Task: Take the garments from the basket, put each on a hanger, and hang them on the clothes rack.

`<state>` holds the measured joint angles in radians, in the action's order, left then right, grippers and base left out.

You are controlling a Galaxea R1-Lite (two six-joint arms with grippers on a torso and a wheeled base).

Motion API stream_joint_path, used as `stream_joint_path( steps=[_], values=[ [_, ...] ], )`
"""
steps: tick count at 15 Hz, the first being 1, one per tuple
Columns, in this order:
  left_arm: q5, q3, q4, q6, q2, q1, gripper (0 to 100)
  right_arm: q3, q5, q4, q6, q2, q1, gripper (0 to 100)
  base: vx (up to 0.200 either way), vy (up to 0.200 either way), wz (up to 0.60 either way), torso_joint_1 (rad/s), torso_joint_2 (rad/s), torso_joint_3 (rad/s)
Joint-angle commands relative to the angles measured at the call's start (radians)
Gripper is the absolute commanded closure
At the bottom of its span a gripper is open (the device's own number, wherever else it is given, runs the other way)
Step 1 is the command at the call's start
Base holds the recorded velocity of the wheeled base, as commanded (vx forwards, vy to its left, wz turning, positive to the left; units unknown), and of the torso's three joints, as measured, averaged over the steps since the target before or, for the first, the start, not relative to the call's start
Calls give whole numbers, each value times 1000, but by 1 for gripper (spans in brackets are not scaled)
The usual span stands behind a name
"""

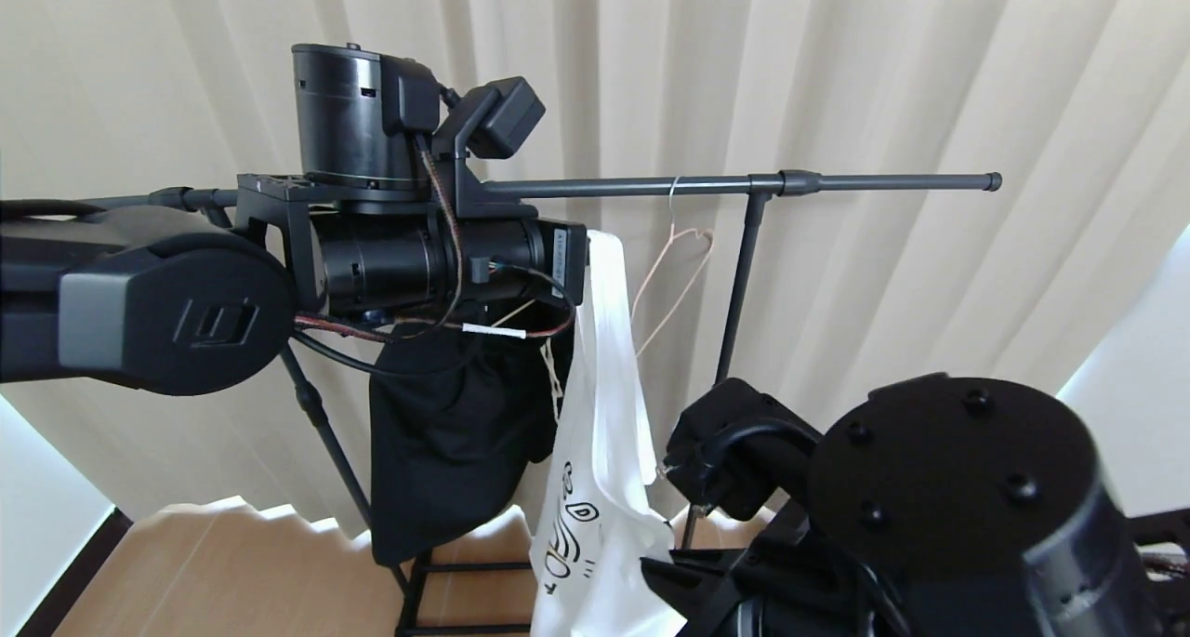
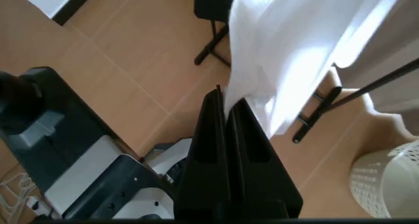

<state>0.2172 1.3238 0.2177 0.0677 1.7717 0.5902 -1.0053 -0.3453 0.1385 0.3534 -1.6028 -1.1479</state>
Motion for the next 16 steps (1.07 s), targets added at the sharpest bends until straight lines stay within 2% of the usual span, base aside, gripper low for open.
stream_joint_path(
  steps=[1, 3, 5, 10, 11, 13, 16],
  values=[
    [-30, -2, -27, 1, -18, -10, 100, -50, -23, 72, -21, -2, 103, 100, 0, 0, 0, 0, 0, 0],
    [-82, 3, -93, 3, -29, -10, 100, -113, -61, 136, -27, -22, 195, 100, 0, 0, 0, 0, 0, 0],
    [-144, 20, -184, 4, -46, -10, 100, -182, -67, 144, -25, -66, 277, 100, 0, 0, 0, 0, 0, 0],
    [-292, 25, -403, 52, -84, -1, 100, -355, -70, 119, 15, -204, 381, 100, 0, 0, 0, 0, 0, 0],
    [-294, 25, -405, 54, -84, -1, 100, -357, -70, 118, 15, -206, 382, 100, 0, 0, 0, 0, 0, 0],
    [-312, 26, -494, 96, -94, 20, 100, -427, -83, 53, 18, -270, 430, 100, 0, 0, 0, 0, 0, 0],
    [-312, 25, -604, 198, -84, 85, 100, -447, -86, -63, 27, -302, 451, 100, 0, 0, 0, 0, 0, 0]
  ],
)
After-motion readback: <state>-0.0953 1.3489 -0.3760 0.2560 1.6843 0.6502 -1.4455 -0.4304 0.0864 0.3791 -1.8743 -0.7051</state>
